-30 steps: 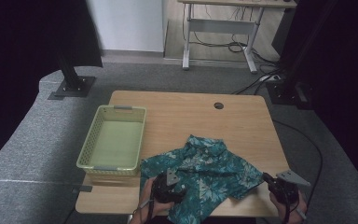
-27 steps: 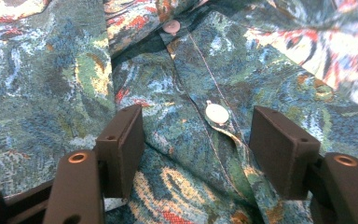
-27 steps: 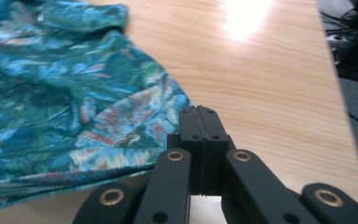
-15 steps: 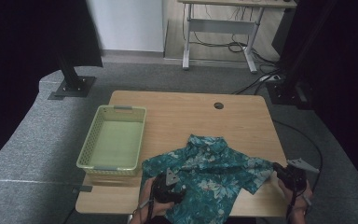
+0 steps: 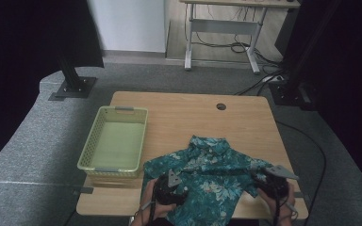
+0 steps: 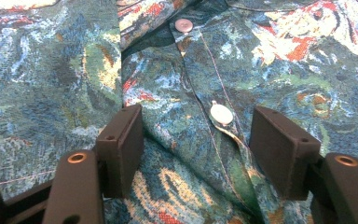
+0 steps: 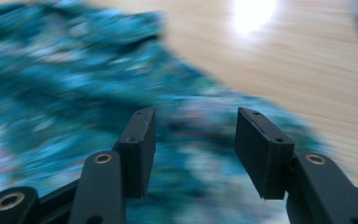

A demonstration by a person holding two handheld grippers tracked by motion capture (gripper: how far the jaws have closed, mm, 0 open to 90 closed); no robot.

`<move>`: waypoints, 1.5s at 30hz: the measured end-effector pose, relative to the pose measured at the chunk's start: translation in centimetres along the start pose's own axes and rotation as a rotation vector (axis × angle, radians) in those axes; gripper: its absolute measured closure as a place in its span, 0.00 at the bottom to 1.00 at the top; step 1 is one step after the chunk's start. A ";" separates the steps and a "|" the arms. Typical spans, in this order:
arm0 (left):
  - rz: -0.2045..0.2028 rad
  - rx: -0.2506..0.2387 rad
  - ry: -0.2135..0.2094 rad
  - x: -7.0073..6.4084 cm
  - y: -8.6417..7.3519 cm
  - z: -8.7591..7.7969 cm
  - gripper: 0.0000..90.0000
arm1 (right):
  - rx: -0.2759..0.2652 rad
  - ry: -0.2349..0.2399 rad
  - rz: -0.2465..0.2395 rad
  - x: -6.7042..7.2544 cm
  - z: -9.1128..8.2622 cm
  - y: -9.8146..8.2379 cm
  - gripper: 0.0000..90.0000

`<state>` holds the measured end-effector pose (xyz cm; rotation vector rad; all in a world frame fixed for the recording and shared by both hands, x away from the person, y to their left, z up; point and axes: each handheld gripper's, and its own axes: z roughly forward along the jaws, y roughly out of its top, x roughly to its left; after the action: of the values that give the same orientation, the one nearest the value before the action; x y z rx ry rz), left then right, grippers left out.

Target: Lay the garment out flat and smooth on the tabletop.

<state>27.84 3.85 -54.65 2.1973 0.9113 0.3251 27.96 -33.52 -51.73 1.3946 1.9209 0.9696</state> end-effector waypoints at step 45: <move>-0.042 0.030 0.104 0.3 0.1 -0.3 0.39 | 0.125 0.305 -0.199 8.2 3.0 -2.0 0.46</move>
<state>27.95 4.17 -54.41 2.2020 1.0233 0.4119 26.80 -25.39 -55.30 1.1436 2.3301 1.0261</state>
